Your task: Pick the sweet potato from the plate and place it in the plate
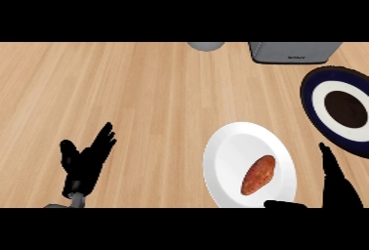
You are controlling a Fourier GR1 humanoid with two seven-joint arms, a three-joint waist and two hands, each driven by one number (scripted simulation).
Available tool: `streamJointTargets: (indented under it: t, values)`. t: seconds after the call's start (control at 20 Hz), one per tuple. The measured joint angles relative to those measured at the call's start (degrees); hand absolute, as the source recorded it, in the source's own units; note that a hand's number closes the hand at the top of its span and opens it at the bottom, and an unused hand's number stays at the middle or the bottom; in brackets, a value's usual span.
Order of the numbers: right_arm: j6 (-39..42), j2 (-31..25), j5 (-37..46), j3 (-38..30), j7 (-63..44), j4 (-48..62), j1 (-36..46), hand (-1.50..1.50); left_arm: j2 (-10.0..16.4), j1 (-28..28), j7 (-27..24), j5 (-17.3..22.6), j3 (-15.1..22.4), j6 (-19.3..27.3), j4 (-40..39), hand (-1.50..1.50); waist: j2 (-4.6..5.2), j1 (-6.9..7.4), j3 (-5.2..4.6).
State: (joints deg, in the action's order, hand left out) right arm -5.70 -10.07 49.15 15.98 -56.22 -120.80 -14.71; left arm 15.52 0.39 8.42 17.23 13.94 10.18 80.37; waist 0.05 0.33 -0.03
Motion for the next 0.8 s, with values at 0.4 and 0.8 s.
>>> streamJointTargets:
  t: [0.4,0.8]
  values:
    - [-1.39,5.64,2.17,2.77,1.03,7.61,2.56,-1.50,-2.74,-0.63,1.94,-2.54,-1.09,0.33,0.39,0.00,-0.06,-0.27,0.02]
    - [-0.34,7.87,7.02,3.16,-1.07,12.28,4.50,-1.50,-3.40,0.50,3.24,-3.95,-2.82,-1.26,2.25,0.00,-0.08,-0.30,0.03]
